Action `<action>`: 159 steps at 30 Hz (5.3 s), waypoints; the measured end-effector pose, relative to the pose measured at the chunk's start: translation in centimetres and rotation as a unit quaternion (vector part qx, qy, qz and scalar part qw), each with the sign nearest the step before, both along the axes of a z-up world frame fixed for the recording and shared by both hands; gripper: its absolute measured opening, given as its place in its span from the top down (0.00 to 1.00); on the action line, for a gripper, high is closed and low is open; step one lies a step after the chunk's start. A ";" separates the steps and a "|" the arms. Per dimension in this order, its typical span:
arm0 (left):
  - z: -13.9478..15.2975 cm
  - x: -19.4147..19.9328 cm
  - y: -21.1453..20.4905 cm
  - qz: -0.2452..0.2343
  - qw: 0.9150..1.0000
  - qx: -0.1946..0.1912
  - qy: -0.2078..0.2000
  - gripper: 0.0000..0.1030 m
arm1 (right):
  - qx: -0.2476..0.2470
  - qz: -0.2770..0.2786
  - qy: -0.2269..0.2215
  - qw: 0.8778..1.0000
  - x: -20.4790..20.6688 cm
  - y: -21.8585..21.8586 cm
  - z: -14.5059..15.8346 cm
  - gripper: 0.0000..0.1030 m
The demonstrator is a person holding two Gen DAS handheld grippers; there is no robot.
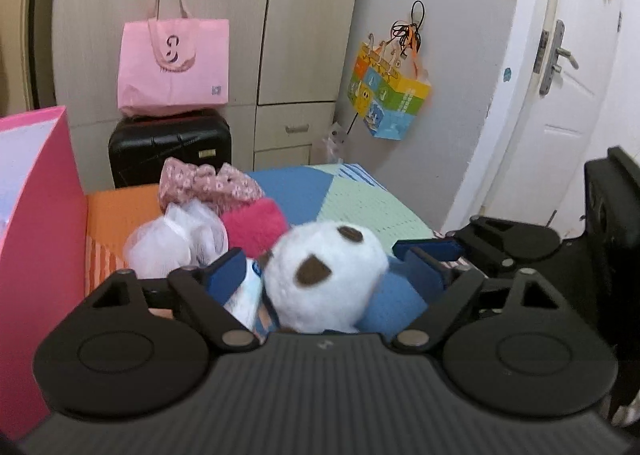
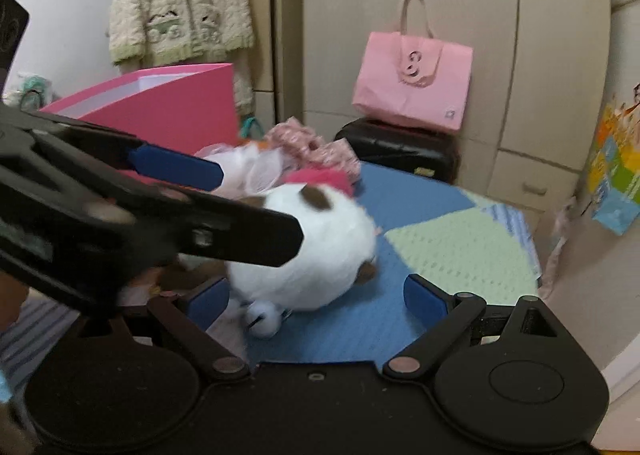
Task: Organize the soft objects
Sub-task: 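Close the left gripper on the white plush with brown ears, then lift the white plush with the left gripper and carry it over the box, then lower the white plush into the box and open the left gripper, then withdraw the left tool from the box toward the table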
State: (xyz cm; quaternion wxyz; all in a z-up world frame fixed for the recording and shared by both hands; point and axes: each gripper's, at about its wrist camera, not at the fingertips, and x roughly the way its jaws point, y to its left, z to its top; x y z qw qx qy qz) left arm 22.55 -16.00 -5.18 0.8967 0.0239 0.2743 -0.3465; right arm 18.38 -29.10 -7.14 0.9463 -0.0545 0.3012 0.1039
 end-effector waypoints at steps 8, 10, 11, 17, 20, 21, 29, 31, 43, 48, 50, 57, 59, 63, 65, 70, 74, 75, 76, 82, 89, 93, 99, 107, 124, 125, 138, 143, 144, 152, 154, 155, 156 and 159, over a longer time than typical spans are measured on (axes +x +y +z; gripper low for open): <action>-1.1 2.6 -0.1 0.000 0.996 -0.011 0.083 0.21 | 0.044 0.001 0.015 0.999 1.6 -0.2 -0.1 0.07; -1.4 3.2 0.0 0.005 0.993 -0.018 0.114 0.22 | 0.055 -0.003 0.015 0.998 1.8 -0.3 -0.1 0.07; -1.5 3.3 0.0 0.005 0.993 -0.020 0.114 0.22 | 0.057 -0.004 0.015 0.998 1.8 -0.3 -0.2 0.07; -2.1 3.0 -0.6 0.003 0.995 -0.015 0.103 0.37 | 0.073 0.000 0.016 0.997 1.9 -0.5 -0.5 0.16; -2.1 2.9 -0.8 0.002 0.995 -0.013 0.101 0.38 | 0.070 0.005 0.009 0.997 1.5 -0.2 -0.5 0.22; -2.1 2.8 -0.8 0.001 0.995 -0.013 0.099 0.39 | 0.068 0.005 0.006 0.998 1.4 -0.2 -0.6 0.23; -1.6 1.0 -0.3 -0.006 0.997 -0.017 0.080 0.39 | 0.029 0.007 -0.021 0.999 -0.3 1.0 0.0 0.24; -1.5 0.4 -0.1 -0.007 0.997 -0.018 0.078 0.39 | 0.028 0.005 -0.025 0.999 -1.1 1.2 0.3 0.24; 0.6 -4.4 0.7 -0.008 0.996 0.015 0.088 0.39 | 0.056 -0.003 -0.023 0.998 -6.1 2.7 1.5 0.23; 1.4 -6.5 1.7 -0.018 0.995 0.025 0.091 0.39 | 0.064 -0.005 -0.017 0.998 -8.3 3.6 2.3 0.23; 1.5 -7.2 2.1 -0.023 0.995 0.027 0.098 0.39 | 0.060 -0.005 -0.012 0.998 -9.1 4.1 2.5 0.23; 1.5 -8.8 3.8 -0.022 0.991 0.012 0.134 0.39 | 0.083 -0.001 0.018 0.996 -11.0 4.7 3.3 0.24; 1.6 -9.2 4.4 -0.022 0.989 0.004 0.147 0.39 | 0.086 0.005 0.018 0.996 -11.6 4.9 3.5 0.24; 1.9 -9.9 5.6 -0.021 0.985 -0.010 0.169 0.39 | 0.083 0.016 0.025 0.996 -12.6 5.7 4.2 0.24; 2.1 -10.2 6.1 -0.019 0.983 -0.015 0.181 0.40 | 0.083 0.023 0.032 0.996 -13.0 6.1 4.6 0.24; 3.0 -11.2 7.9 -0.010 0.979 -0.014 0.203 0.40 | 0.070 0.056 0.055 0.994 -13.4 7.6 5.7 0.24; 3.7 -12.0 9.8 -0.001 0.974 -0.024 0.227 0.41 | 0.062 0.084 0.076 0.992 -13.3 9.2 7.0 0.22; 4.0 -12.1 10.4 0.000 0.972 -0.029 0.235 0.41 | 0.062 0.091 0.079 0.991 -13.4 9.6 7.3 0.22; 4.2 -12.2 11.0 0.000 0.970 -0.034 0.242 0.40 | 0.061 0.097 0.081 0.990 -13.5 10.1 7.6 0.21; 5.7 -12.9 14.5 0.017 0.963 -0.060 0.263 0.40 | 0.073 0.124 0.088 0.986 -13.8 12.5 9.5 0.21; 8.1 -13.3 18.3 0.030 0.962 -0.061 0.264 0.40 | 0.069 0.156 0.083 0.982 -13.4 15.9 12.0 0.21; 9.8 -13.3 20.1 0.040 0.969 -0.067 0.234 0.41 | 0.065 0.166 0.062 0.982 -12.7 17.6 13.8 0.21; 12.0 -11.5 23.1 0.053 0.974 -0.097 0.196 0.41 | 0.071 0.170 0.023 0.983 -10.2 19.4 15.7 0.20; 13.0 -7.0 25.7 0.074 0.977 -0.138 0.144 0.41 | 0.079 0.168 -0.041 0.982 -5.1 21.3 16.5 0.20; 8.0 2.4 27.7 0.114 0.972 -0.119 0.165 0.41 | 0.113 0.151 0.051 0.981 5.4 23.2 10.8 0.20; 7.8 2.6 27.9 0.115 0.972 -0.117 0.169 0.41 | 0.115 0.152 0.061 0.980 5.8 23.3 10.5 0.20; 6.3 2.3 27.2 0.151 0.975 -0.045 0.154 0.37 | 0.076 0.145 0.124 0.979 7.0 24.2 8.1 0.21; 7.1 1.2 27.0 0.148 0.979 -0.029 0.136 0.36 | 0.060 0.145 0.112 0.981 5.8 23.7 8.9 0.20; 7.3 0.8 26.9 0.148 0.980 -0.024 0.129 0.36 | 0.056 0.144 0.111 0.982 5.6 23.6 9.1 0.20; 9.6 -3.3 26.7 0.131 0.988 -0.013 0.085 0.33 | 0.018 0.140 0.073 0.987 2.2 22.7 11.2 0.20; 10.2 -4.3 26.5 0.127 0.989 -0.009 0.076 0.33 | 0.015 0.142 0.063 0.988 1.3 22.4 11.8 0.20; 10.5 -4.7 26.4 0.126 0.990 -0.007 0.070 0.32 | 0.015 0.142 0.059 0.988 0.9 22.3 12.1 0.20; 10.9 -5.3 26.3 0.123 0.990 -0.003 0.063 0.32 | 0.014 0.143 0.055 0.988 0.5 22.1 12.5 0.20; 11.8 -6.7 25.9 0.114 0.992 0.003 0.050 0.30 | 0.009 0.143 0.041 0.989 -1.0 21.5 13.3 0.20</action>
